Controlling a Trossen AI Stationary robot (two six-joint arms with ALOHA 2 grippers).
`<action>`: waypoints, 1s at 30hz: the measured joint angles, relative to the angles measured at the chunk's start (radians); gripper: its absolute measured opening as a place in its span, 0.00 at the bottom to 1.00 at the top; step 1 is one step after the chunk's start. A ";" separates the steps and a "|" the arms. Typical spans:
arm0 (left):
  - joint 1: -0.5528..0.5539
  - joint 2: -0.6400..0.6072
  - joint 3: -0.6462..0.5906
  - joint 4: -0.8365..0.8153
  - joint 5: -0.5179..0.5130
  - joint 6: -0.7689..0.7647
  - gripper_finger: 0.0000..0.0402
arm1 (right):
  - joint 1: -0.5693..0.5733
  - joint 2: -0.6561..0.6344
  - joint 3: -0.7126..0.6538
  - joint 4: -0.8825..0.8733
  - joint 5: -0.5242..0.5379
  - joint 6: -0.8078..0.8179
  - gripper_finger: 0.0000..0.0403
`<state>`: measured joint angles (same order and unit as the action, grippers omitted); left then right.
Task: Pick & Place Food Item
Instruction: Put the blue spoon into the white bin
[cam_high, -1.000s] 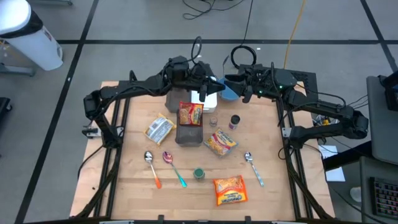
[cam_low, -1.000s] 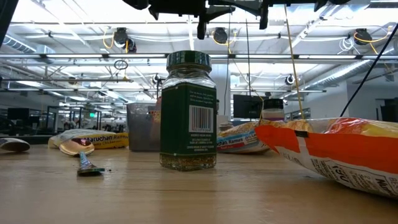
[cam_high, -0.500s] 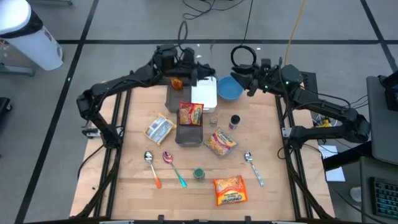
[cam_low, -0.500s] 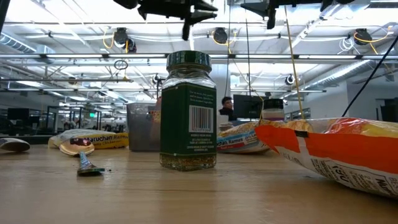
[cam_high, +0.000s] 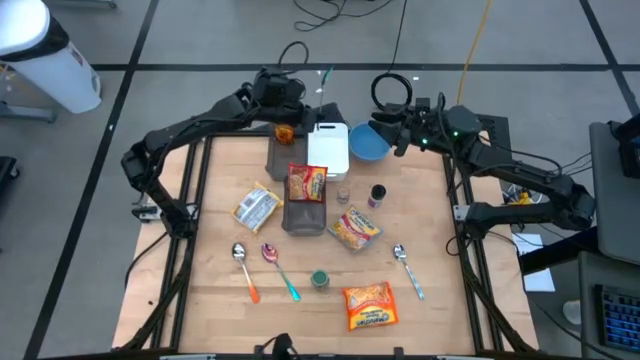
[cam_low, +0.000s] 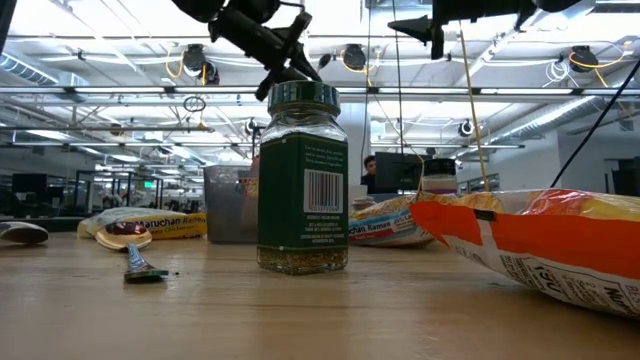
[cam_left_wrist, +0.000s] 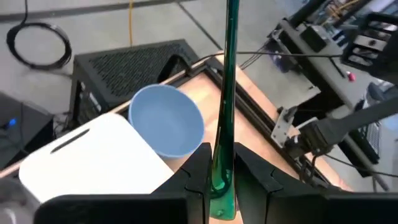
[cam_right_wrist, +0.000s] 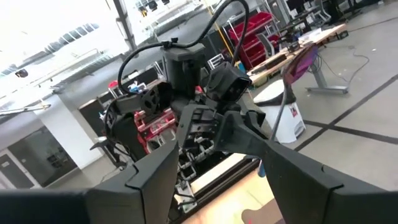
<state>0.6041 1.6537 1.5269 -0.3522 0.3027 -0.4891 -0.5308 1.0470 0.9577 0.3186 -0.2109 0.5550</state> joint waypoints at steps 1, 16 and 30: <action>0.000 0.006 0.000 0.002 -0.005 -0.010 0.13 | 0.000 0.000 -0.003 0.004 0.000 0.007 0.55; -0.033 0.023 0.001 -0.020 -0.099 0.019 0.13 | 0.000 0.000 -0.006 0.011 0.000 0.009 0.54; -0.072 0.203 0.261 -0.219 -0.164 0.110 0.13 | 0.000 0.000 -0.006 0.001 0.000 0.009 0.54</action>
<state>0.5318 1.8563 1.7876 -0.5713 0.1385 -0.3795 -0.5308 1.0470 0.9516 0.3195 -0.2111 0.5644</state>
